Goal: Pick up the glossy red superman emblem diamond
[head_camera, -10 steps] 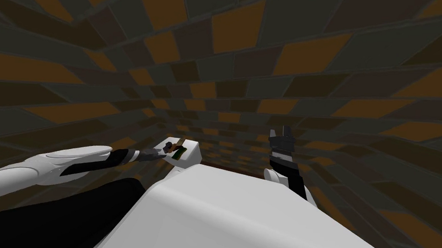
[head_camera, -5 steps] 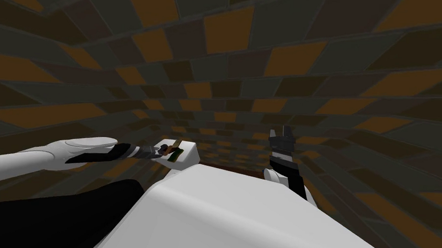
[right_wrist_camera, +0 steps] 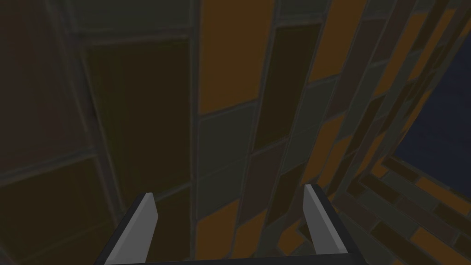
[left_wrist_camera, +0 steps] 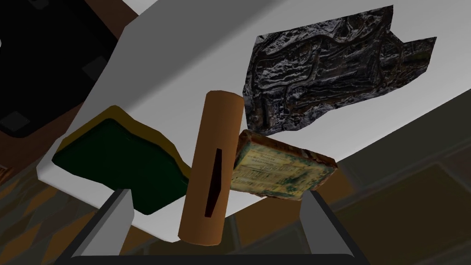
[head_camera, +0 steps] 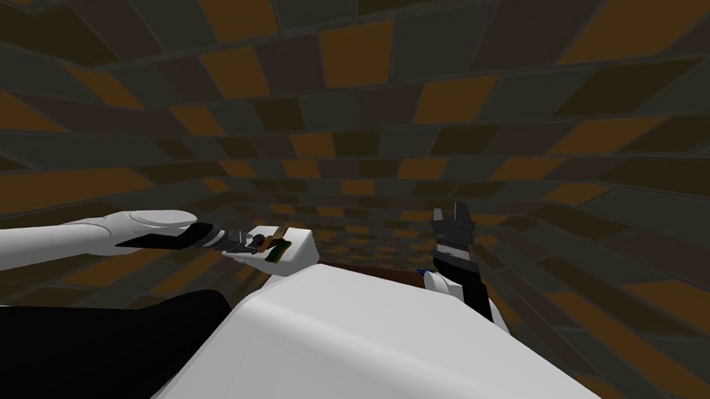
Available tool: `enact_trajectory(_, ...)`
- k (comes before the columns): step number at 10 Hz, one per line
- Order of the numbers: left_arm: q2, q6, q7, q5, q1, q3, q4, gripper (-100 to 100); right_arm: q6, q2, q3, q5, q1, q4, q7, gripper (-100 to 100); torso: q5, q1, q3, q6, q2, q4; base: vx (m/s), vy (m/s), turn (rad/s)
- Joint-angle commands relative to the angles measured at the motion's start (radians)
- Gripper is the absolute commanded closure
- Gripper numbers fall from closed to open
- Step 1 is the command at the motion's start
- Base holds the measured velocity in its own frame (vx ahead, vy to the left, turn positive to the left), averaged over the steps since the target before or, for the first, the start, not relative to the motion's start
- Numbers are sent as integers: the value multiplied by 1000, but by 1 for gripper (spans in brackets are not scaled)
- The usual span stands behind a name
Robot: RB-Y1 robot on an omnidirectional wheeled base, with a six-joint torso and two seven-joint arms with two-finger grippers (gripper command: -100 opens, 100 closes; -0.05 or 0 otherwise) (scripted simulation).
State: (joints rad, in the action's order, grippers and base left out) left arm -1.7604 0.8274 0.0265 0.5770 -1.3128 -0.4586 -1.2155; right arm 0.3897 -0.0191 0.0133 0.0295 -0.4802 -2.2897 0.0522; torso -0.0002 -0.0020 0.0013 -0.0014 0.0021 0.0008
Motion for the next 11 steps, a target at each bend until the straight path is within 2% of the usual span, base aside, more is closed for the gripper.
enact_trajectory(1, 0, 0, 0, 0, 0, 0, 0, -100, 0, 0, 0, 0, 0, 0, 0, 0, 0, 0, 0, 0, 0, 0, -11, -7, -19)
enact_trajectory(2, -2, 2, 1, 1, 0, 0, 2, 0, 0, 0, 0, 0, 0, 0, 0, 0, 0, 1, 0, -1, 0, 0, 0, 0, 0)
enact_trajectory(3, 25, -27, 14, 1, 4, 28, -19, -100, 0, 0, 0, 0, 0, 0, 0, 0, 0, 1, 0, -1, -1, 0, 31, 11, -102)
enact_trajectory(5, 58, -62, 29, 1, 10, 63, -46, -100, 0, 0, 0, 0, 0, 0, 0, 0, 1, 2, -2, 0, -4, -1, 60, 20, -88)
enact_trajectory(6, 65, -69, 33, 1, 11, 70, -51, -100, 0, 0, 0, 0, 0, 0, 0, 0, 1, 3, -3, 0, -5, -1, 53, 25, -61)
enact_trajectory(7, 54, -62, 41, -12, 24, 86, -37, -100, 0, 0, 0, 0, 0, 0, 0, 0, 1, 3, -3, -1, -4, -1, 20, 12, -7)
enact_trajectory(8, 57, -65, 41, -10, 22, 84, -40, 100, 0, 0, 0, 0, 0, 0, 0, 0, 1, 2, -2, 0, -3, -1, 0, 0, 0)
enact_trajectory(11, 56, -63, 42, -10, 22, 85, -40, 100, 0, 0, 0, 0, 0, 0, 0, 0, 1, 3, -1, 0, -2, 0, 0, 0, 0)
